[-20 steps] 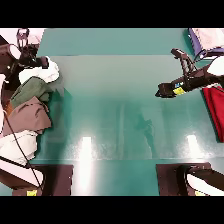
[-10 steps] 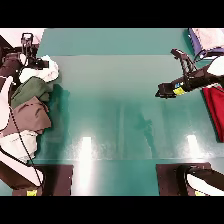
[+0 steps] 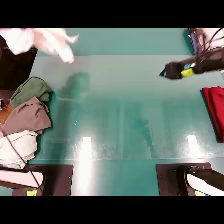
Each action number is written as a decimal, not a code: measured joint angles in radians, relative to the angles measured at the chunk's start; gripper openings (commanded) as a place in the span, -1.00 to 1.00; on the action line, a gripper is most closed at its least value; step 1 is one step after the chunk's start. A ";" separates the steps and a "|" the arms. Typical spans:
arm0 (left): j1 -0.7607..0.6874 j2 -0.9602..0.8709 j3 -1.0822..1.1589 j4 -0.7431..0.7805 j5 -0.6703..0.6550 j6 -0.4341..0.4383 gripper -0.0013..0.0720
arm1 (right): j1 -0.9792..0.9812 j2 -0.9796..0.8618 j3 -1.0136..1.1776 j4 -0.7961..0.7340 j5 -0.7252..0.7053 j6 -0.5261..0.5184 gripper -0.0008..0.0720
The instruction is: Fold the shirts.
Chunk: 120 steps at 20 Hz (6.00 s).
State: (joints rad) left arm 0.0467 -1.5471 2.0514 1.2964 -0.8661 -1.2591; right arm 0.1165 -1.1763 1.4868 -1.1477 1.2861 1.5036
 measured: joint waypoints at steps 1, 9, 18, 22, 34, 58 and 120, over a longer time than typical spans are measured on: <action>-0.020 0.051 0.011 -0.070 -0.031 0.039 -0.91 | -0.008 0.000 0.045 -0.002 0.000 0.000 -0.93; -0.235 0.316 -0.036 -0.418 -0.325 0.196 -0.91 | -0.040 0.001 0.341 -0.001 0.026 0.000 -0.93; -0.315 0.220 -0.519 -0.428 -0.405 0.158 0.54 | -0.042 0.084 0.385 0.000 0.109 -0.001 -0.93; -0.248 0.178 -0.594 -0.385 -0.469 0.091 0.54 | -0.042 0.139 0.290 -0.004 0.090 -0.001 -0.93; -0.089 0.163 -1.034 -0.315 -0.420 0.107 0.54 | -0.042 0.214 -0.050 0.003 -0.002 -0.001 -0.93; -0.105 0.309 -0.824 -0.248 -0.466 0.058 -0.91 | -0.037 -0.201 -0.385 0.134 -0.091 -0.083 0.39; -0.116 0.079 -0.518 -0.050 -0.368 -0.108 0.70 | -0.147 -0.463 0.404 0.001 0.056 -0.033 0.26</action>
State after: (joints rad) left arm -0.0689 -1.4677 1.5330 1.2469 -1.2339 -1.3666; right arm -0.0303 -1.6390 1.8908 -1.1469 1.3422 1.4704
